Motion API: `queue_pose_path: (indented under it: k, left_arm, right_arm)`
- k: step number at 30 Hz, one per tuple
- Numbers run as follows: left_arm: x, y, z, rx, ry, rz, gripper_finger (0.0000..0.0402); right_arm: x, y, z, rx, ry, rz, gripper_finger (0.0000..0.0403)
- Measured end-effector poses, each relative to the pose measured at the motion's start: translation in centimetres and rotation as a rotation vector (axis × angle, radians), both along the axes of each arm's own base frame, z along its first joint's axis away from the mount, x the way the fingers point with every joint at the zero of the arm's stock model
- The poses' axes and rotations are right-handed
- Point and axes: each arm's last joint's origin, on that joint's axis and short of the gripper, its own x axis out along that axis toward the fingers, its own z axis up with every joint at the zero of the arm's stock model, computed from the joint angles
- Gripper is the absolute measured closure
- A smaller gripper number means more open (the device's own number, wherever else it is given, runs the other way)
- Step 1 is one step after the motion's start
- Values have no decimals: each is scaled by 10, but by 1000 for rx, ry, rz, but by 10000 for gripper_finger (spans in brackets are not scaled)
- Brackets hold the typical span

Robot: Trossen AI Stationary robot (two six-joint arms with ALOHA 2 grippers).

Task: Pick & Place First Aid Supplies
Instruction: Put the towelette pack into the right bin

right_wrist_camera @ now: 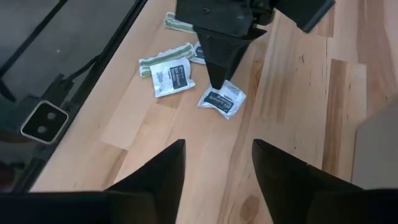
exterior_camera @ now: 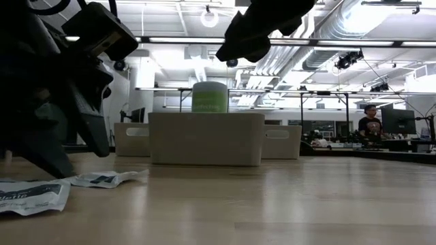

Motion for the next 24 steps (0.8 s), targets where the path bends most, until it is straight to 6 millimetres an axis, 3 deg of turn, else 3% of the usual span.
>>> queue_pose_path:
  k: [11,24]
  left_arm:
    - [0,0,0,5,-3,-20,227]
    - [1,0,0,61,-15,-73,227]
  right_arm:
    - [1,0,1,58,16,-53,395]
    - [-1,7,0,130,51,-185,401]
